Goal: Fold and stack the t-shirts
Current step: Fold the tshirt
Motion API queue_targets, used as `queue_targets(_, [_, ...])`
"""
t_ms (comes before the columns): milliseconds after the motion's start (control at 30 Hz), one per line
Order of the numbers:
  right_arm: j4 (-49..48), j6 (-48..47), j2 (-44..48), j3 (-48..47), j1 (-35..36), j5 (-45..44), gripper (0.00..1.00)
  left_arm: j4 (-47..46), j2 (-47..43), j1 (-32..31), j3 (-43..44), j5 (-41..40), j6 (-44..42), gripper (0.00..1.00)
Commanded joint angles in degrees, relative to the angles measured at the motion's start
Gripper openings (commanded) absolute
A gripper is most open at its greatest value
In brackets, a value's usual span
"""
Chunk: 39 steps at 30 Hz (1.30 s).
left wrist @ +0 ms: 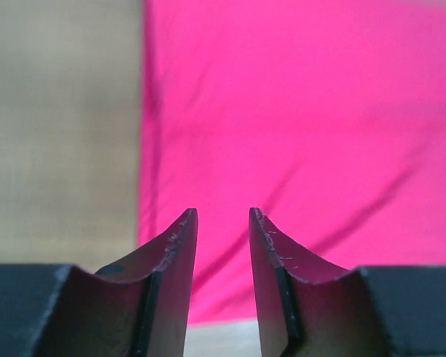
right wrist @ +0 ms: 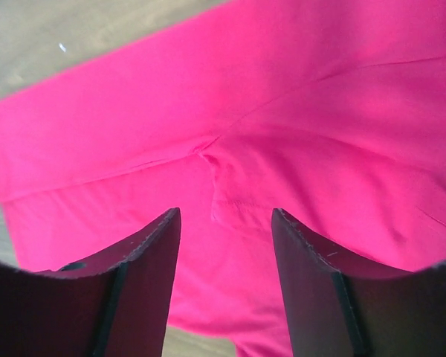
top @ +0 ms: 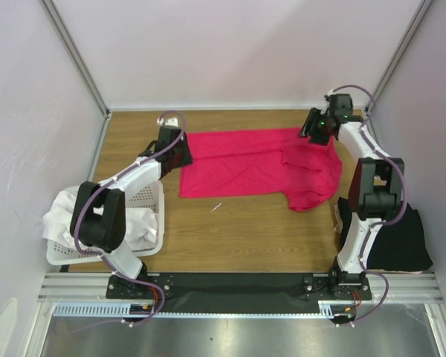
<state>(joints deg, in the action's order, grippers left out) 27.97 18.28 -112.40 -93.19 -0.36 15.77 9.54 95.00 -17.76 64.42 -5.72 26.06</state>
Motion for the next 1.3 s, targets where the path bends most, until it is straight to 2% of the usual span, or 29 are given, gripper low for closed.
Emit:
queue_targets(0, [-2.91,-1.06,-3.25,-5.59,2.29,0.49,0.56,1.45,0.44,0.18,-1.41,-1.58,-0.05,0.37])
queue_targets(133, [-5.37,-2.11,-9.14,-11.56,2.82,3.04,0.46,1.8,4.48,0.18,0.87,-2.37,-1.89,0.34])
queue_targets(200, [-6.69,-2.81,-10.81,-12.71,3.26,3.74,0.38,1.89,5.72,0.18,1.84,-2.63,-2.24,0.34])
queue_targets(367, [-8.89,-4.3,-15.47,-15.96,3.44,4.18,0.31,1.89,8.44,0.27,2.64,-3.95,-2.51,0.33])
queue_targets(500, [-7.67,-4.75,-19.34,-18.43,3.35,3.74,0.28,2.15,9.76,0.27,3.25,-4.92,-2.69,0.33])
queue_targets(667, [-7.22,-4.48,-19.44,-18.0,3.09,0.23,0.25,2.5,10.03,0.79,3.69,-5.8,-3.04,0.31])
queue_targets(867, [-6.87,-3.96,-21.02,-17.2,1.77,0.23,0.22,3.03,11.52,1.15,4.57,-5.97,-2.6,0.31])
queue_targets(1267, [-7.66,-4.04,-21.55,-15.71,1.15,0.75,0.2,3.9,13.37,1.5,5.45,-6.68,-2.33,0.27])
